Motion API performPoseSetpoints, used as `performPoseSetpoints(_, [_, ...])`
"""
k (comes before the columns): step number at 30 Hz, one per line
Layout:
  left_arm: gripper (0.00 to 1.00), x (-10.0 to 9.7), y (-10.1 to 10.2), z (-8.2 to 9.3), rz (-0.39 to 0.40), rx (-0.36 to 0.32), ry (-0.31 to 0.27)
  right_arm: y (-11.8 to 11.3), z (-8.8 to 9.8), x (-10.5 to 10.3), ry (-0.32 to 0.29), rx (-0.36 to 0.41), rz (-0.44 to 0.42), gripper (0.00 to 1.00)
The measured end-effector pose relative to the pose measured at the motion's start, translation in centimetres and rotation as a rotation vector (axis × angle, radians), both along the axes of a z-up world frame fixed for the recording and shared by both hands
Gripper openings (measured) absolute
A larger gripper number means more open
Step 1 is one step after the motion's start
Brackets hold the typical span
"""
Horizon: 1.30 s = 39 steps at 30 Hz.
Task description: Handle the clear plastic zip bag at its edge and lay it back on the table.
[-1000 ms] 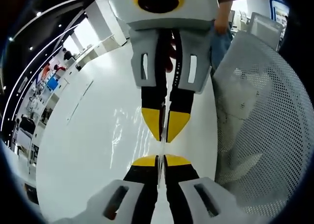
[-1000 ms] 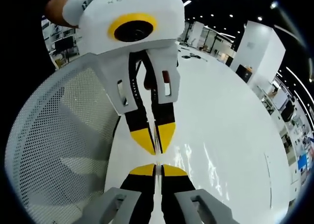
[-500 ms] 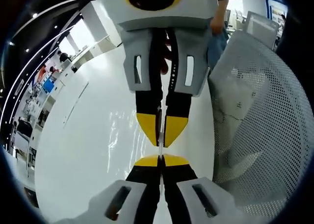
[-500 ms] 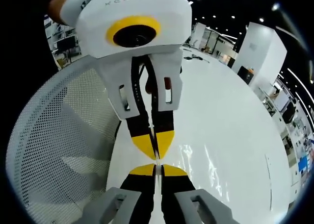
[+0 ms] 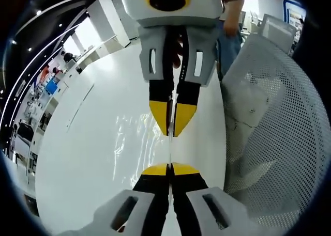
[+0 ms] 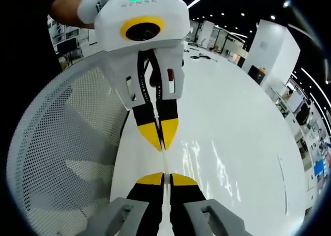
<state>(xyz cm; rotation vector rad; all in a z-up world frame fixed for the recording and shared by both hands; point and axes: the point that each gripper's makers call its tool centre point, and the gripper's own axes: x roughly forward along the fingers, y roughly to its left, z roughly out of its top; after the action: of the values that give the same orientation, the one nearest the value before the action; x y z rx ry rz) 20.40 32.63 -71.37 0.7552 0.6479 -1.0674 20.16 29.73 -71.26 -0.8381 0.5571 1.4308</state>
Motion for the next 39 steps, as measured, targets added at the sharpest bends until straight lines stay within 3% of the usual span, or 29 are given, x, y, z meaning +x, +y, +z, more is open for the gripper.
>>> performPoseSetpoints(39, [0.00,0.1,0.4,-0.1,0.014,0.005,0.019,-5.6,-0.9,0.9,0.005,-0.059,-0.079,0.00])
